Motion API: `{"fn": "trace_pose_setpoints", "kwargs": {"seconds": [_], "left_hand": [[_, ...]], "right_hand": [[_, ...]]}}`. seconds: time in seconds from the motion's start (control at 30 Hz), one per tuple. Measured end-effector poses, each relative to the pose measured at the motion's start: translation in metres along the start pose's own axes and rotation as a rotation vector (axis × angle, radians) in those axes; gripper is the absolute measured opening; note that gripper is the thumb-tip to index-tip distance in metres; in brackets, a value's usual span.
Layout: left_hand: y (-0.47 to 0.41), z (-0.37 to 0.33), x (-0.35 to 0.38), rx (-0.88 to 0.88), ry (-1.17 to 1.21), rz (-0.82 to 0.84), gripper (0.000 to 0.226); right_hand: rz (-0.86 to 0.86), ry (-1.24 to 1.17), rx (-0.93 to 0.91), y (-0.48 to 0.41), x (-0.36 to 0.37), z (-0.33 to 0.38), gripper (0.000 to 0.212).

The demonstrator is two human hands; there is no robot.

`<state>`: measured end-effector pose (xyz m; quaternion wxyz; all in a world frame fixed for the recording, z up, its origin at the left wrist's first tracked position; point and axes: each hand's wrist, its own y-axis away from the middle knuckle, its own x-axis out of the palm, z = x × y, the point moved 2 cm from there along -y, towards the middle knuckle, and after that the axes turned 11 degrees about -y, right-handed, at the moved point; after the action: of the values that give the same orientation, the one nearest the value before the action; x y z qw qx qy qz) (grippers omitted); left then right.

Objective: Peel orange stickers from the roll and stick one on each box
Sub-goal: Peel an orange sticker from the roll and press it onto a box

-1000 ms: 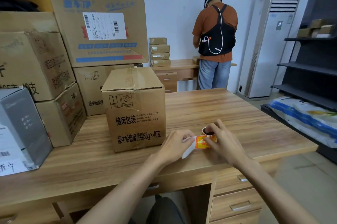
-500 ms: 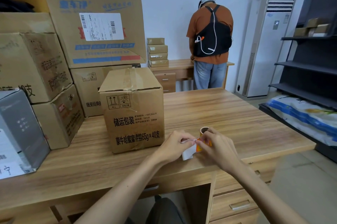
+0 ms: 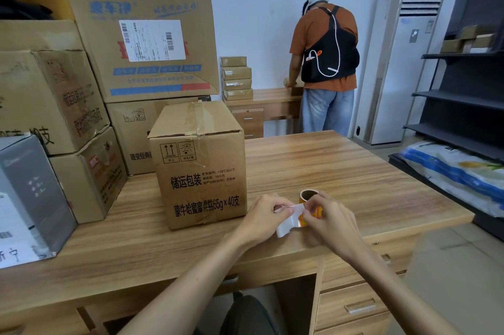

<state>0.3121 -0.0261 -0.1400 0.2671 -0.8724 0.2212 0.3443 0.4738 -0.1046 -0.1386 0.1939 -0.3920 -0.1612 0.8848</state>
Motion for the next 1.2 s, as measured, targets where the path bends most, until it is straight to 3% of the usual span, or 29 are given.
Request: {"fn": "trace_pose_setpoints", "kwargs": {"seconds": [0.37,0.67,0.83,0.97,1.07,1.2], "left_hand": [[-0.002,0.004,-0.003,-0.125,-0.026,-0.035,0.019],[0.005,0.0,-0.015,-0.137,-0.079,-0.044,0.02],[0.009,-0.012,-0.038,-0.105,-0.103,-0.113,0.039],[0.013,-0.024,-0.062,-0.063,-0.066,-0.273,0.013],[0.019,-0.034,-0.079,-0.061,0.007,-0.353,0.013],[0.028,-0.047,-0.1,-0.087,0.004,-0.442,0.021]], "right_hand": [[-0.064,-0.221,0.1,0.016,-0.033,-0.017,0.021],[-0.127,-0.308,0.026,0.021,-0.07,-0.016,0.017],[-0.212,-0.133,-0.165,0.009,-0.067,0.011,0.02],[-0.229,-0.001,-0.247,-0.001,-0.046,0.043,0.017],[-0.281,0.069,-0.335,-0.005,-0.03,0.068,0.018],[-0.346,0.246,-0.597,-0.003,-0.012,0.102,0.016]]}}
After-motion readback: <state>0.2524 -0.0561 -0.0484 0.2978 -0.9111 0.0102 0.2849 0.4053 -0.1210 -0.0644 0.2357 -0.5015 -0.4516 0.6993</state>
